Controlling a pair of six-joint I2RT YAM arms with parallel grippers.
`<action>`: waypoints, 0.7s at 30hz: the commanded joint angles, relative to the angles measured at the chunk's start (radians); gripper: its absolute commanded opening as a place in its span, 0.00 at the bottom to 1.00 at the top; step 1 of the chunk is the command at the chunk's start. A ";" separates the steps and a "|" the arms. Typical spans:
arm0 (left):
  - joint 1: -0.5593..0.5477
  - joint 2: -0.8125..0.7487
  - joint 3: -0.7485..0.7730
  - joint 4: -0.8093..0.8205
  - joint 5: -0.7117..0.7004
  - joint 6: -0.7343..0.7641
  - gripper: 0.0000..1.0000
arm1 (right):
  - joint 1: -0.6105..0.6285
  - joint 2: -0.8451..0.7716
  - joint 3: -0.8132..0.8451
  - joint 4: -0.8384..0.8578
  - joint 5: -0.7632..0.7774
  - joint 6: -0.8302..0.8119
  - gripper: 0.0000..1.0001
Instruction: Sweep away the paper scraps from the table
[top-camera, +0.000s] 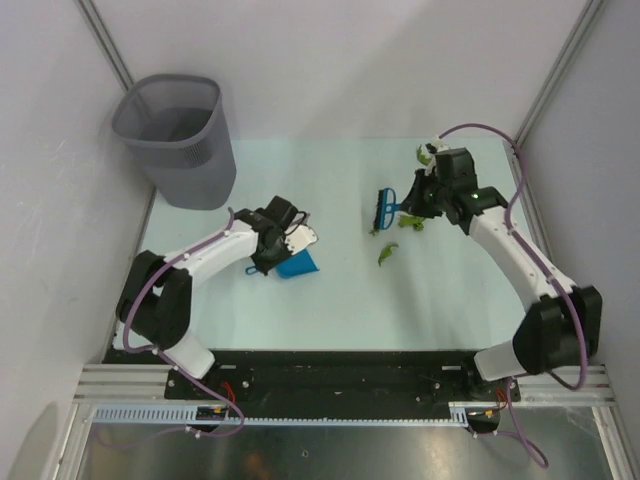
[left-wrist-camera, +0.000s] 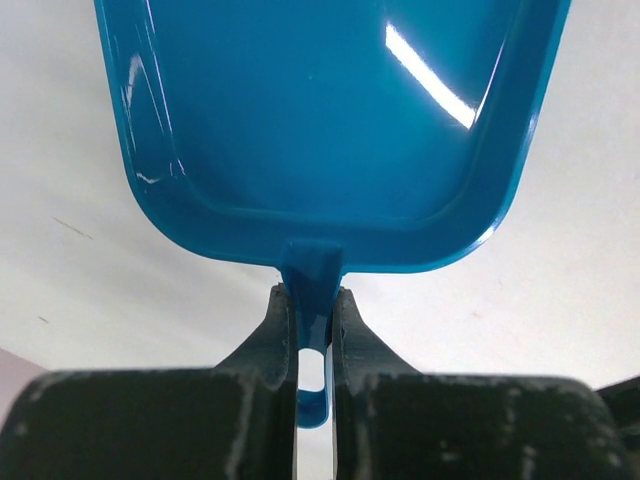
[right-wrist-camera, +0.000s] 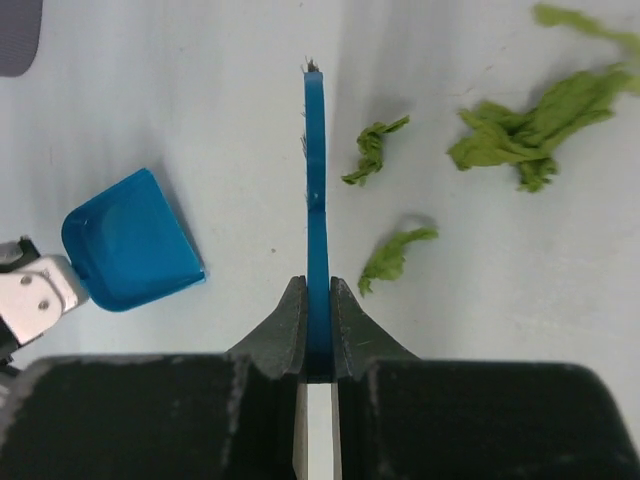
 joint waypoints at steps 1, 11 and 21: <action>-0.029 0.056 0.123 0.015 0.012 0.054 0.00 | -0.031 -0.101 0.011 -0.161 0.153 -0.102 0.00; -0.069 0.222 0.307 0.007 0.084 0.008 0.00 | -0.100 -0.055 0.063 -0.071 0.520 -0.329 0.00; -0.111 0.316 0.400 -0.010 0.069 -0.001 0.00 | 0.100 0.103 0.169 -0.138 0.414 -0.501 0.00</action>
